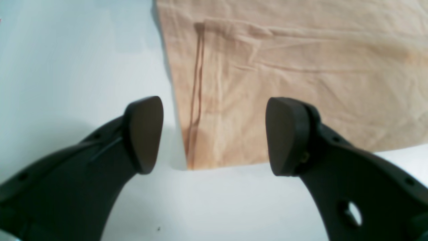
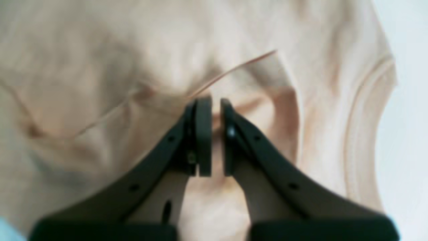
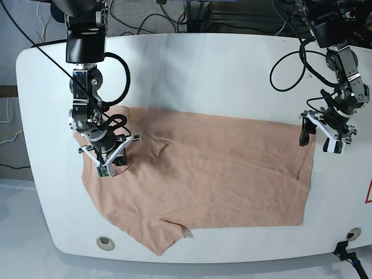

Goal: Fold the T-shirt properly
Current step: 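Pull both grippers back toward the collar edge, holding the fabric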

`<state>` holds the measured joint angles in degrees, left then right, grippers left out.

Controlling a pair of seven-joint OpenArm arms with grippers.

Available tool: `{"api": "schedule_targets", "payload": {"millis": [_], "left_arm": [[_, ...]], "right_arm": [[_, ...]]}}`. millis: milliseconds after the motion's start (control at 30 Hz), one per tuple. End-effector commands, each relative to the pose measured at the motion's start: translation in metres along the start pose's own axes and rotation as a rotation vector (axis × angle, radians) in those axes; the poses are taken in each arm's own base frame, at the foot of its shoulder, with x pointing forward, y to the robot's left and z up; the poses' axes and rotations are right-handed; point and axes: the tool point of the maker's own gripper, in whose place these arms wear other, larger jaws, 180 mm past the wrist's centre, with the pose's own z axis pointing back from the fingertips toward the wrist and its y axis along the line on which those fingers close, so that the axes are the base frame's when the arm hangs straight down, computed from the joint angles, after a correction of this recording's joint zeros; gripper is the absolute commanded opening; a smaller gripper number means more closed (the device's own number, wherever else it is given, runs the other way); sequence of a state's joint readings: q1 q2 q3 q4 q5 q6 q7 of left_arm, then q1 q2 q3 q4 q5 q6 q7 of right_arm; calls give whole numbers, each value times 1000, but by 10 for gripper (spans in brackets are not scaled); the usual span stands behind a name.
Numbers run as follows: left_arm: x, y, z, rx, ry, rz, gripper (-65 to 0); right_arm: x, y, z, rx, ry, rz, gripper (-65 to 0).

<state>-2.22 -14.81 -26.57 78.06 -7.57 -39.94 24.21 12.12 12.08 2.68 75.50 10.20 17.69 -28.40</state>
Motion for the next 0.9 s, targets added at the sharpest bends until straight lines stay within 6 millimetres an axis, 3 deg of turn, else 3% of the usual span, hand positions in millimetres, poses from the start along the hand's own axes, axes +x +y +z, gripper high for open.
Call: {"api": "schedule_targets", "payload": {"millis": [0,233,300,367,500,600,700,767,867], "left_arm": [[21,8,3,11,-61,-17,-199],[21,6,2,5,-58,-20,-199],[21,0,0,-11,-54,-30,-199],[21,-2,-1,-16,-53,-33,-199],[22,-2,-1,-16,-54,-34,-199],[23,-2,-1,-15,-58,-35,-199],[24,-2,-1,-15,-59,-36,-199],[25,-2,-2,-14,-61,-36,-199],[25,-2,-2,-14,-61,-36,-199]], "right_arm": [[13,-17,-5,-40,-50,20,-610],[-19,-44,-27,-89,-16,9,-610],[-17,-43,-28,-87,-31,5,-610],[0,-39,-23,-84,-77,23,-610],[45,-26,-1,-79,-148,92,-609],[69,-16,18,-83,-164,140,-609],[69,-19,43,-121,-176,101,-607],[60,-34,61,-172,-161,47,-587],[39,-54,83,-241,-135,3,-448]]}}
